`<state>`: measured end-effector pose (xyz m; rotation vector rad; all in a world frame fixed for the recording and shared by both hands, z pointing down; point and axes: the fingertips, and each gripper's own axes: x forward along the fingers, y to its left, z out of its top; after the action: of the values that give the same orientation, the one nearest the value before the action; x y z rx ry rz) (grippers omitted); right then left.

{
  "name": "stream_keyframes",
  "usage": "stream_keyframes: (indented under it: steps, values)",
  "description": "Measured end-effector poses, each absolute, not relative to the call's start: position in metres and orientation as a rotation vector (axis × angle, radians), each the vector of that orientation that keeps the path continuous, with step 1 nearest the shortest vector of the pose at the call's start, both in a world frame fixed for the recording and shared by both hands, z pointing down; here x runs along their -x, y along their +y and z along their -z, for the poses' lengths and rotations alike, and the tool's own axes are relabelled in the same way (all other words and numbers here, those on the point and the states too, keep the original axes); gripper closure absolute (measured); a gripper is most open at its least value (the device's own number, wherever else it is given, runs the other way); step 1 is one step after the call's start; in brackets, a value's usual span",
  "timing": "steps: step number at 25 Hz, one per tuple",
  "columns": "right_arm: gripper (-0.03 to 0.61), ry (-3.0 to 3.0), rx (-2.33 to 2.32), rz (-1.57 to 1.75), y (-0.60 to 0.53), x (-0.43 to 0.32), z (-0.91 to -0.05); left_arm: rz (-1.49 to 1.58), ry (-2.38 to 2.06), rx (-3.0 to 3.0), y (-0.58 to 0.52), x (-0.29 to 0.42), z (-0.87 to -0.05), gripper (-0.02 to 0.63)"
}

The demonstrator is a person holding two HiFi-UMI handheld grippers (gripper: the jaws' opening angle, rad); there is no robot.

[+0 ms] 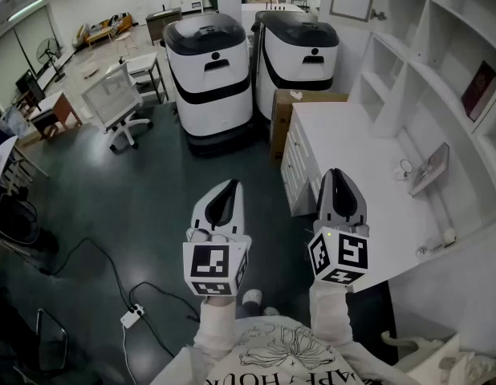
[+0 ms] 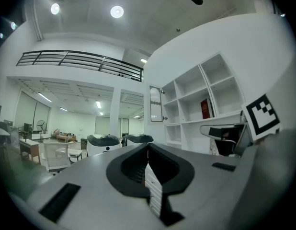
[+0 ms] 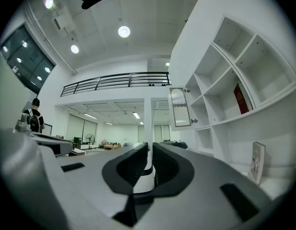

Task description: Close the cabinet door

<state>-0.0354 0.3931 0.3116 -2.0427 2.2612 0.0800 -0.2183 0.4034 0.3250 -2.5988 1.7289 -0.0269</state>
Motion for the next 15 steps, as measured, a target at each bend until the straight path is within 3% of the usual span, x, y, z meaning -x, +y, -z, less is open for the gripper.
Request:
stream_keyframes:
  steps: [15]
  values:
    - [0.557,2.242,2.067,-0.068,0.363,0.037,-0.315,0.011,1.713,2.612,0.373,0.225,-0.326,0.609]
